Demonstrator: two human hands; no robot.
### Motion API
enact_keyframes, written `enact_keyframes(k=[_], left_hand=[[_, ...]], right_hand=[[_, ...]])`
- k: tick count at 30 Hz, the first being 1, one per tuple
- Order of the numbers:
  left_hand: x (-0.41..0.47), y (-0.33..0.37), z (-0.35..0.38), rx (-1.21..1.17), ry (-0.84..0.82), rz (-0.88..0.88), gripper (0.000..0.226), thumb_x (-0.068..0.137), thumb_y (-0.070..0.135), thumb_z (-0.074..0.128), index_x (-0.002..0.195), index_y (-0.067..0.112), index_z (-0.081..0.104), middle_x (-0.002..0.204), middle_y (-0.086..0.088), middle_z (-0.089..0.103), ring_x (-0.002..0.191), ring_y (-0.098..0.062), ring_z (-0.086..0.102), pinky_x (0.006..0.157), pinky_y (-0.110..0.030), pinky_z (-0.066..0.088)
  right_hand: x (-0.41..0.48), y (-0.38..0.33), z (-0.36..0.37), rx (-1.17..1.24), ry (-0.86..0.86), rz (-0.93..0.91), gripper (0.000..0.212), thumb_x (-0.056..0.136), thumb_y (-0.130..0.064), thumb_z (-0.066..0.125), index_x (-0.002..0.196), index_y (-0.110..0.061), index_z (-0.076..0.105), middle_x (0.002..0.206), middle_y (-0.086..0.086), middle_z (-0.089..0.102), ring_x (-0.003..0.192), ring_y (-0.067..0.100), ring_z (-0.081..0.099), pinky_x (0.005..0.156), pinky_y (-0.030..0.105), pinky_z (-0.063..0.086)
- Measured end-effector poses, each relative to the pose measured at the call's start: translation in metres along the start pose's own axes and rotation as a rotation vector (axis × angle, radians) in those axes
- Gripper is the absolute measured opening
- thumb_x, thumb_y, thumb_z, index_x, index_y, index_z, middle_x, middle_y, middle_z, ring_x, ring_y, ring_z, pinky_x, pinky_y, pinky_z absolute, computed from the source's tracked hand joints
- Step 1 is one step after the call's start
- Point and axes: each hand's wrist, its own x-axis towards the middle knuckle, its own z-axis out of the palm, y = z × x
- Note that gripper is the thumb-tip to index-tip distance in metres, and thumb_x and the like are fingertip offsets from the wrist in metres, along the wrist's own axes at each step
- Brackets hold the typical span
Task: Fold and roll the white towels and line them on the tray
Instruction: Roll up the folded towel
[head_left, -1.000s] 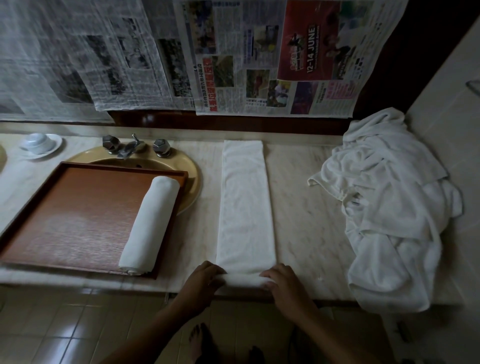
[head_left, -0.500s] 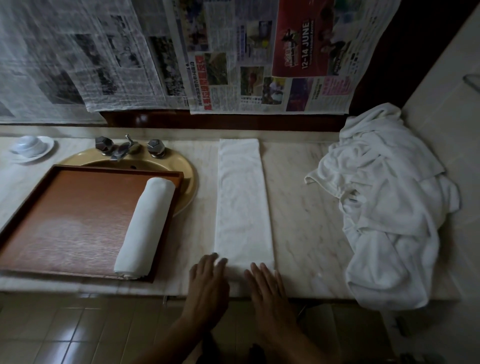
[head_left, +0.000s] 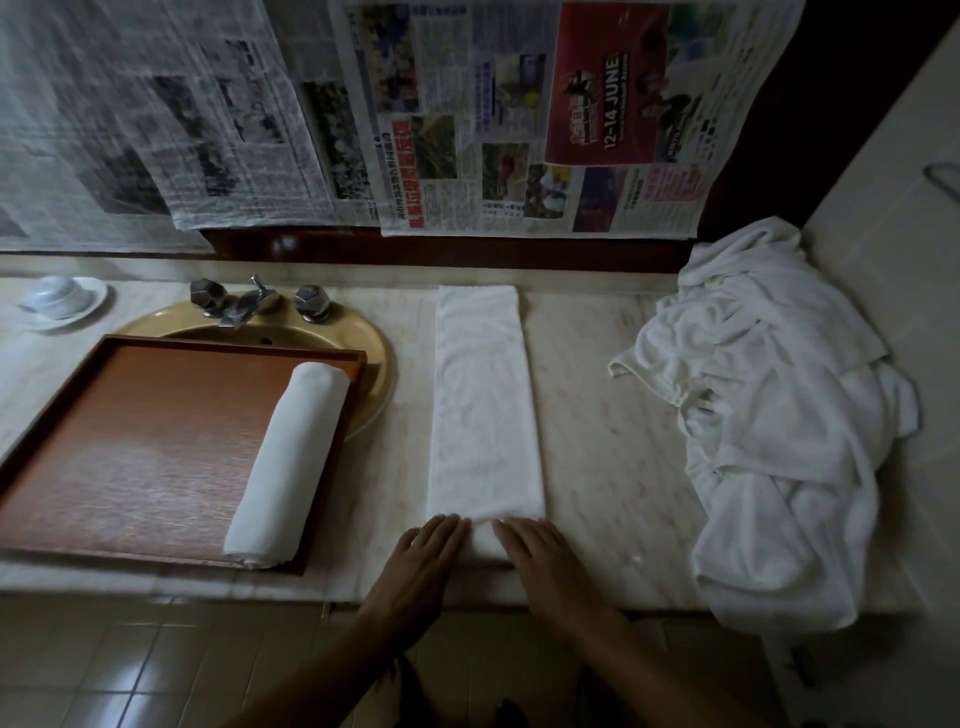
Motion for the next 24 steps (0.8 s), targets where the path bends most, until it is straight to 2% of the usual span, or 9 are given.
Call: enact_keyframes(k=[1, 3, 6, 8, 9, 13, 18, 21, 24], left_hand=[[-0.001, -0.003, -0.002, -0.021, -0.012, 0.003, 0.087, 0.081, 0.013, 0.076, 0.156, 0.017, 0.033, 0.159, -0.005, 0.042, 0.145, -0.023, 0.043, 0.117, -0.035, 0.033], [-0.005, -0.007, -0.006, -0.091, -0.042, 0.007, 0.068, 0.093, 0.012, 0.061, 0.155, 0.018, 0.034, 0.159, -0.002, 0.040, 0.145, -0.019, 0.040, 0.117, -0.031, 0.030], [-0.014, -0.009, -0.016, -0.218, 0.003, 0.032, 0.040, 0.094, 0.017, 0.059, 0.132, 0.025, 0.050, 0.132, 0.011, 0.053, 0.108, -0.005, 0.055, 0.087, -0.020, 0.041], [-0.020, -0.011, -0.020, -0.305, 0.000, 0.023, 0.027, 0.092, 0.019, 0.061, 0.117, 0.029, 0.054, 0.115, 0.018, 0.048, 0.086, -0.001, 0.052, 0.072, -0.020, 0.040], [-0.023, -0.014, -0.019, -0.334, -0.007, 0.008, 0.025, 0.092, 0.022, 0.062, 0.115, 0.028, 0.056, 0.113, 0.019, 0.046, 0.084, -0.001, 0.052, 0.070, -0.021, 0.042], [-0.026, -0.023, -0.021, -0.509, -0.006, -0.121, 0.031, 0.091, 0.030, 0.074, 0.120, 0.031, 0.065, 0.115, 0.019, 0.053, 0.099, -0.002, 0.059, 0.081, -0.021, 0.051], [-0.023, -0.018, -0.036, -0.834, 0.016, -0.405, 0.012, 0.092, 0.036, 0.073, 0.103, 0.035, 0.068, 0.101, 0.014, 0.071, 0.091, -0.002, 0.067, 0.072, -0.022, 0.054], [-0.020, -0.012, -0.039, -0.902, 0.081, -0.451, 0.009, 0.094, 0.035, 0.070, 0.094, 0.026, 0.071, 0.094, 0.008, 0.074, 0.084, -0.009, 0.070, 0.071, -0.022, 0.051], [-0.018, -0.004, -0.042, -0.912, 0.123, -0.483, 0.008, 0.095, 0.029, 0.071, 0.091, 0.022, 0.071, 0.089, 0.005, 0.074, 0.080, -0.008, 0.070, 0.065, -0.019, 0.049]], right_hand=[[-0.001, 0.002, 0.000, 0.049, -0.013, 0.019, 0.071, 0.067, -0.010, 0.085, 0.135, -0.011, 0.063, 0.129, 0.007, 0.067, 0.114, 0.023, 0.068, 0.099, 0.038, 0.055], [-0.005, 0.001, -0.006, 0.148, -0.060, 0.054, 0.067, 0.072, -0.016, 0.089, 0.134, -0.014, 0.064, 0.127, 0.003, 0.066, 0.111, 0.020, 0.067, 0.092, 0.032, 0.058], [-0.010, 0.000, -0.019, 0.310, -0.130, 0.102, 0.049, 0.096, -0.025, 0.068, 0.143, -0.018, 0.056, 0.139, -0.003, 0.052, 0.124, 0.013, 0.053, 0.102, 0.019, 0.041], [-0.016, 0.002, -0.024, 0.434, -0.156, 0.170, 0.046, 0.096, -0.032, 0.067, 0.140, -0.022, 0.058, 0.134, -0.006, 0.052, 0.122, 0.009, 0.050, 0.100, 0.010, 0.034], [-0.017, 0.002, -0.026, 0.490, -0.155, 0.212, 0.044, 0.093, -0.036, 0.070, 0.134, -0.026, 0.061, 0.129, -0.009, 0.055, 0.119, 0.006, 0.051, 0.097, 0.007, 0.033], [-0.020, 0.003, -0.031, 0.653, -0.178, 0.392, 0.023, 0.086, -0.045, 0.073, 0.106, -0.042, 0.063, 0.107, -0.022, 0.062, 0.099, -0.005, 0.057, 0.085, 0.018, 0.050], [-0.014, 0.001, -0.029, 0.684, 0.001, 0.462, 0.015, 0.091, -0.037, 0.074, 0.104, -0.032, 0.075, 0.100, -0.016, 0.066, 0.096, 0.001, 0.060, 0.087, 0.029, 0.052], [-0.011, -0.010, -0.020, 0.458, 0.119, 0.458, 0.019, 0.094, -0.033, 0.069, 0.112, -0.029, 0.075, 0.108, -0.007, 0.066, 0.102, 0.014, 0.058, 0.089, 0.036, 0.052], [-0.016, -0.037, -0.010, 0.128, 0.206, 0.315, 0.028, 0.092, -0.022, 0.065, 0.118, -0.028, 0.071, 0.122, -0.002, 0.066, 0.114, 0.023, 0.061, 0.096, 0.044, 0.050]])
